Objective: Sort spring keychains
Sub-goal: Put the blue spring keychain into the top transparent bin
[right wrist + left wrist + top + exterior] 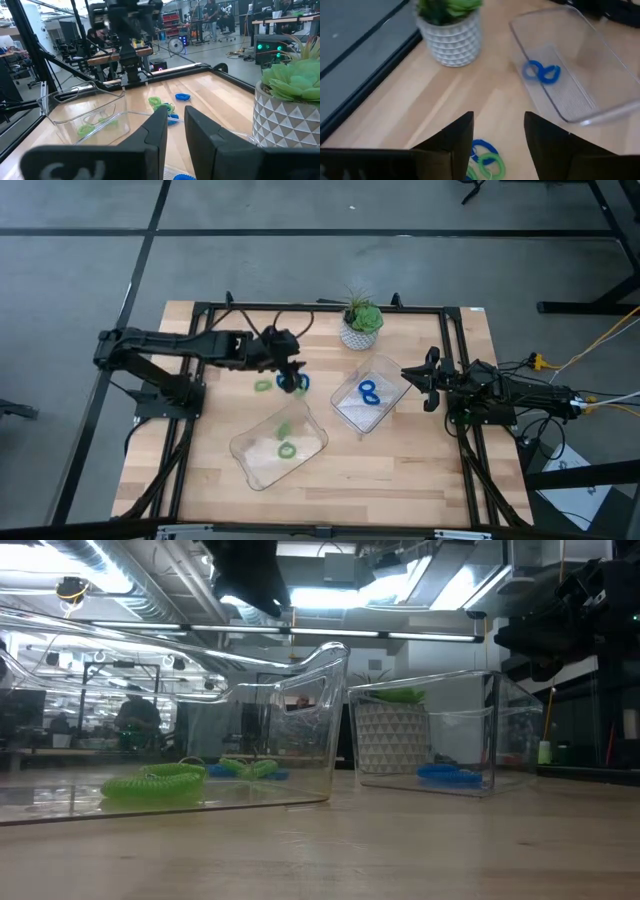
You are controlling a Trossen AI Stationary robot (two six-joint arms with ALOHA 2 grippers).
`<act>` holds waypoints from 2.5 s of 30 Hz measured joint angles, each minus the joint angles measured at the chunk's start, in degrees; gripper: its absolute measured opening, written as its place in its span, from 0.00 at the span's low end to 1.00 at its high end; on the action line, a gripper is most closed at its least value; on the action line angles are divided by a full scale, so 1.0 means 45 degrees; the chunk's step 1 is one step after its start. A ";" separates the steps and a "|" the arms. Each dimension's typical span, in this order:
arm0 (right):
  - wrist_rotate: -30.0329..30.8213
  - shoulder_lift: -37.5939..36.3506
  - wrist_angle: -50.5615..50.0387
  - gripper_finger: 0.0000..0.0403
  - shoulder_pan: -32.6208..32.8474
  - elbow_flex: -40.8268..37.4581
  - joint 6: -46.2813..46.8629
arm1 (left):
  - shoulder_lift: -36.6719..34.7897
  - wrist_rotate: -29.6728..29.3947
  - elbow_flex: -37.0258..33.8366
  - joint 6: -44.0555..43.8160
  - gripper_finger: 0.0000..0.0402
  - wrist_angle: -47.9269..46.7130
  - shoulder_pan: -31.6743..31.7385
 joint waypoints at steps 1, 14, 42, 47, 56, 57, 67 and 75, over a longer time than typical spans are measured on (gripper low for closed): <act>0.0000 -0.0001 -0.0002 0.17 0.0000 0.0000 0.0000 | 0.0000 0.0000 0.0000 -0.0189 0.42 0.0000 0.0160; 0.0000 -0.0001 -0.0002 0.17 -0.0002 0.0000 0.0000 | 0.0034 -0.0044 -0.0241 -0.2937 0.40 -0.0261 0.1669; 0.0000 -0.0002 -0.0002 0.17 -0.0004 0.0000 0.0000 | 0.3998 0.1006 -0.1229 -0.0662 0.38 -0.3980 0.5315; 0.0000 -0.0002 -0.0002 0.17 -0.0004 0.0000 0.0000 | 0.4621 0.1632 -0.1229 0.0314 0.38 -0.3968 0.5492; 0.0000 0.0001 -0.0002 0.17 0.0000 0.0000 0.0000 | 0.5701 0.1657 -0.1229 0.0860 0.40 -0.3660 0.5624; 0.0000 0.0002 -0.0002 0.17 -0.0005 0.0000 0.0000 | 0.5834 0.1666 -0.1229 0.0911 0.40 -0.3579 0.5633; 0.0000 -0.0003 -0.0002 0.17 0.0000 0.0000 0.0000 | 0.6670 0.2334 -0.1175 0.1648 0.37 -0.3138 0.6103; 0.0000 0.0002 -0.0002 0.17 0.0000 0.0000 0.0000 | 0.6702 0.3011 -0.1190 0.2459 0.16 -0.2974 0.6290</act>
